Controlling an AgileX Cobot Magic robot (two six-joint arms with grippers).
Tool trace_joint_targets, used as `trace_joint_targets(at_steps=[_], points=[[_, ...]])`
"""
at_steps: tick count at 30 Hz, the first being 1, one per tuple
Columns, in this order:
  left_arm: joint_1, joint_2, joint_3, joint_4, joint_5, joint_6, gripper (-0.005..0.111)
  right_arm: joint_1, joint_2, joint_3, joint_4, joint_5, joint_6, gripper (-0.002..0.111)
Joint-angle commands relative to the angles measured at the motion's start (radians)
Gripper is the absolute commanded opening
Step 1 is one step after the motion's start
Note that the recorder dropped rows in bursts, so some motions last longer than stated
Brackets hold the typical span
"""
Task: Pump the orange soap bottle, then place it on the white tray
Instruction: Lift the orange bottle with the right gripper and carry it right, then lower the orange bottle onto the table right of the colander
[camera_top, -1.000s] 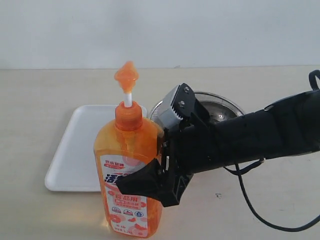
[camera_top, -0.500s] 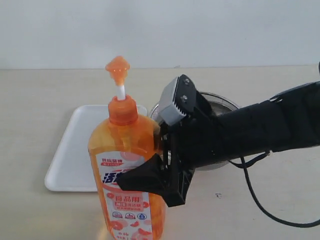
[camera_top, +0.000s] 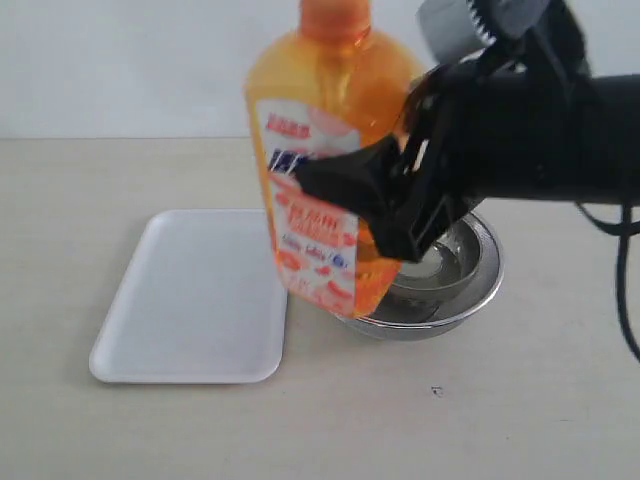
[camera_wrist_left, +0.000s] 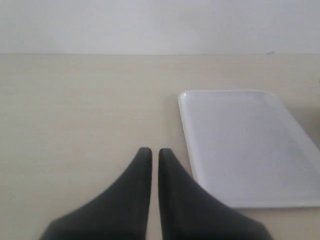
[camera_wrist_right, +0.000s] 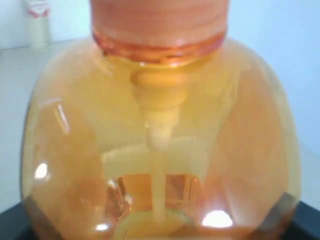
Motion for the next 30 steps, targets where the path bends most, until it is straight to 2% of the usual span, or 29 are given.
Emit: trace_joint_targets(at_steps=[1,6,9,12,17,26,30], points=[[0.002,-0.003,0.004,-0.005,-0.008,-0.008,0.005,0.001,-0.137,-0.014,0.047,-0.25,0.042,0.0],[0.002,-0.003,0.004,-0.005,-0.008,-0.008,0.005,0.001,-0.199,-0.014,0.047,-0.573,0.06,0.0],[0.002,-0.003,0.004,-0.005,-0.008,-0.008,0.005,0.001,-0.193,-0.014,0.047,-0.706,0.06,0.0],[0.002,-0.003,0.004,-0.005,-0.008,-0.008,0.005,-0.001,-0.175,-0.014,0.026,-0.737,0.094,0.0],[0.002,-0.003,0.004,-0.005,-0.008,-0.008,0.005,-0.001,-0.157,-0.014,-0.15,-0.876,0.357,0.0],[0.002,-0.003,0.004,-0.005,-0.008,-0.008,0.005,-0.001,-0.035,-0.014,-0.316,-0.972,0.568,0.0],[0.002,-0.003,0.004,-0.005,-0.008,-0.008,0.005,-0.084,0.067,-0.014,-0.431,-0.955,0.742,0.0]])
